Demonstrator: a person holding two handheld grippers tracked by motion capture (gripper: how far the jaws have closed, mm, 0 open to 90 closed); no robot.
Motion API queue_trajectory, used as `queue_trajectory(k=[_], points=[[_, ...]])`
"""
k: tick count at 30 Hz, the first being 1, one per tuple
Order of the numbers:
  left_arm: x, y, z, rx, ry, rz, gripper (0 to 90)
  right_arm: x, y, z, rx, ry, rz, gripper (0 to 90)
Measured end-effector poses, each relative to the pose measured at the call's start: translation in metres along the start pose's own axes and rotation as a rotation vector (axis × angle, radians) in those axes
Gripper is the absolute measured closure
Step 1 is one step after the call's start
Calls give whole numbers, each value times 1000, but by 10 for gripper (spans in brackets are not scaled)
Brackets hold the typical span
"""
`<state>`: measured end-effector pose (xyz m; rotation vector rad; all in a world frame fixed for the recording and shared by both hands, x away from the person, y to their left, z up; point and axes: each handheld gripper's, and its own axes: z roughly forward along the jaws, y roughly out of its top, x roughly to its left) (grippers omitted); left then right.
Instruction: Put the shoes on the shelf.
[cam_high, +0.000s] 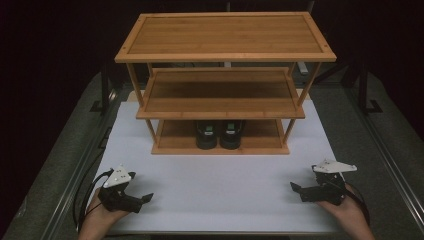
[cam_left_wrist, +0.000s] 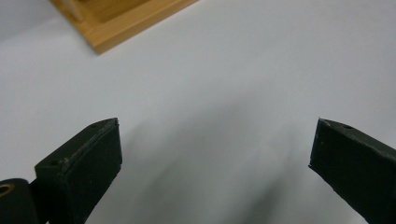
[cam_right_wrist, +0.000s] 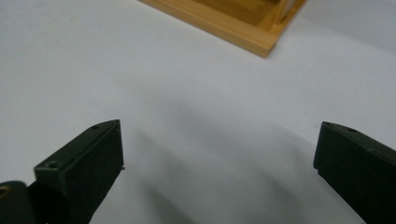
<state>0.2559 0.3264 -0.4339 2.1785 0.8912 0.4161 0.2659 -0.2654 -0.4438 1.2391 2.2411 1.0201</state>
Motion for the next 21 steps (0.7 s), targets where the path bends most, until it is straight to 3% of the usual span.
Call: queue_trajectory(k=[4,6,9,14,21], points=[[3,-9,-3,-2,7,-4,17,-2,-8,0,18,-9,6,12],[5,-12,-3,6,29,6,17,-2,-11,0,22,-14,6,12],[7,-14,-2,11,26,-4,17,-1,-14,4,69,-36,-3,12],[10,-19,4,37,20,-18,17,-5,-14,5,81,-8,29,12],[10,-19,6,52,19,-17,17,-5,-14,5,79,-13,24,12]])
